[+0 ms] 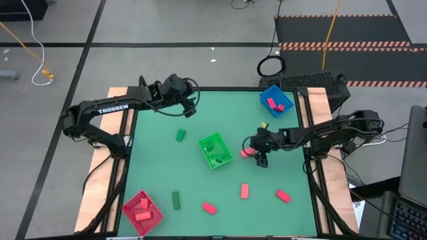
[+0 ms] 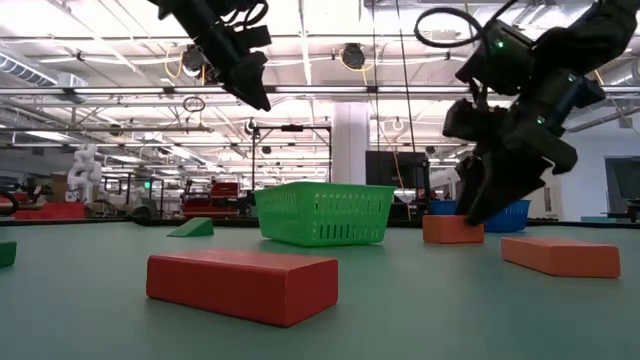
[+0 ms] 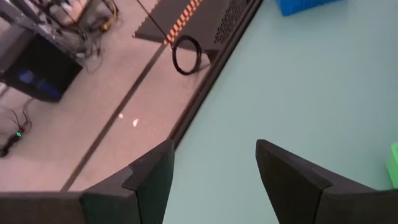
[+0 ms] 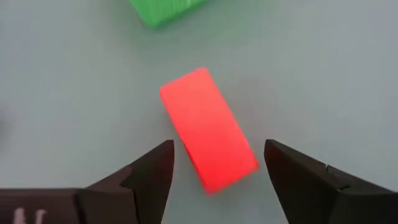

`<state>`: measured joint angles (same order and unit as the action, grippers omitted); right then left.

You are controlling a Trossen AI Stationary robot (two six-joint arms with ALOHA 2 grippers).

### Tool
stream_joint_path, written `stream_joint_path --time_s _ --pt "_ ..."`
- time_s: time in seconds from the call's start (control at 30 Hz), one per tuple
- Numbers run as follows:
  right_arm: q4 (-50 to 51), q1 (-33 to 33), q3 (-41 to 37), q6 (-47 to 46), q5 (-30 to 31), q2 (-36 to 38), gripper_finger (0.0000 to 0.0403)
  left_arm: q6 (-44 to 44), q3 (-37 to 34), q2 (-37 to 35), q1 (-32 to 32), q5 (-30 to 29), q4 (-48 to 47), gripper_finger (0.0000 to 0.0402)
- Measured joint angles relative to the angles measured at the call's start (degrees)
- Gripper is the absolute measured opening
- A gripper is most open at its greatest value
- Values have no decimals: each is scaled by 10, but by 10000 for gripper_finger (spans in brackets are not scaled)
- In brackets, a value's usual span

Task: Sort & place blocks by color
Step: Put the pink block into the red bin

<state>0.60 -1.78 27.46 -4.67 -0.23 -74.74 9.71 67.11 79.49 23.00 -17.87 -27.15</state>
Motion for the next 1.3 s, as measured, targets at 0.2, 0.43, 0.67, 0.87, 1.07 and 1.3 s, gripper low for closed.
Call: stream_joint_path --time_s 0.2,0.43,0.67,0.87,1.07,1.3 --pt "-76 0 -44 0 0 0 208 24 0 0 0 26 65 230" --pt "-149 0 -96 -5 0 1 137 23 0 -20 -2 142 98 230" --pt "-241 0 -138 -4 0 0 120 1 0 -24 -3 229 140 230" --pt "-277 0 -144 8 0 0 121 -34 0 -24 -11 238 141 230" --pt "-351 0 -144 36 0 14 122 -53 -4 -16 -48 239 135 230" --pt "-447 -5 -143 94 2 81 123 32 -4 -5 -110 237 169 230"
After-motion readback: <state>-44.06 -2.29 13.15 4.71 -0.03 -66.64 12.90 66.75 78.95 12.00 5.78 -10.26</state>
